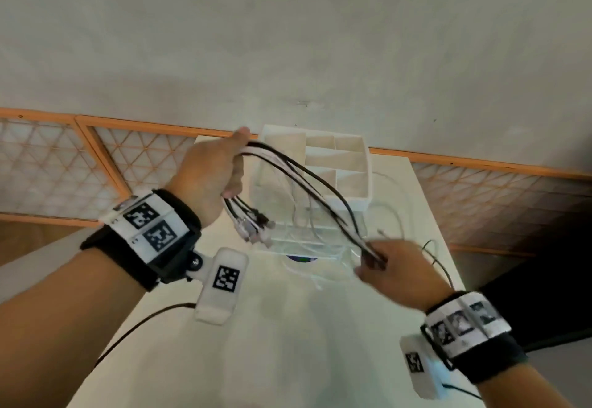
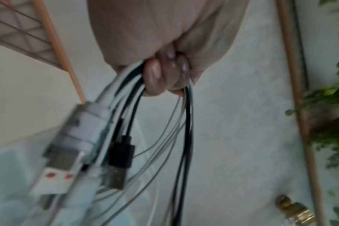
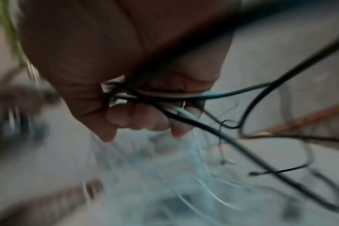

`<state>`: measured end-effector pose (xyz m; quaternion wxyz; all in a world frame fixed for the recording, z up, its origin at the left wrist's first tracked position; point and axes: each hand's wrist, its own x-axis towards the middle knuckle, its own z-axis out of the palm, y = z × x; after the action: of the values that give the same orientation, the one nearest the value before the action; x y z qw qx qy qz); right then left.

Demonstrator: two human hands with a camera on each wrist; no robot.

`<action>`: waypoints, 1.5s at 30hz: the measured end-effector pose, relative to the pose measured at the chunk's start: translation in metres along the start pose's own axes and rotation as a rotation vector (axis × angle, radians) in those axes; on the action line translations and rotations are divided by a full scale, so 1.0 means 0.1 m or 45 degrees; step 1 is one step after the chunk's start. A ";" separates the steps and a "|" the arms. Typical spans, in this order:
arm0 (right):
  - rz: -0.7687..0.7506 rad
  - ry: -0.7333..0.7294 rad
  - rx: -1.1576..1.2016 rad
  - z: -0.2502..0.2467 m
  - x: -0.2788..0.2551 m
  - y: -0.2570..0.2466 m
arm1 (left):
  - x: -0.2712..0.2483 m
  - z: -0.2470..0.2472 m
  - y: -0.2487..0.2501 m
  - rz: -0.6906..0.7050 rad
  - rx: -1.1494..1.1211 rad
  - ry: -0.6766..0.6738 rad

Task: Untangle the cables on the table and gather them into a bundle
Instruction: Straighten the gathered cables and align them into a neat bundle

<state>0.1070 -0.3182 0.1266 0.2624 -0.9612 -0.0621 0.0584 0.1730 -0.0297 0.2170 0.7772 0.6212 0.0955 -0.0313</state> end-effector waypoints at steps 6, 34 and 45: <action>0.357 -0.128 -0.163 0.23 0.07 0.52 | -0.14 0.05 0.12 0.132 0.062 -0.310; -0.512 0.468 0.450 -0.43 0.14 -0.90 | -0.62 0.02 0.25 0.424 0.752 -0.271; 0.191 0.294 -0.140 0.13 0.28 0.06 | -0.54 -0.09 0.39 0.349 0.036 -0.325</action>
<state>0.1331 -0.3126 0.1097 0.2095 -0.9764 0.0374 -0.0367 0.1257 -0.0155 0.2630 0.7711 0.6303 -0.0898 -0.0052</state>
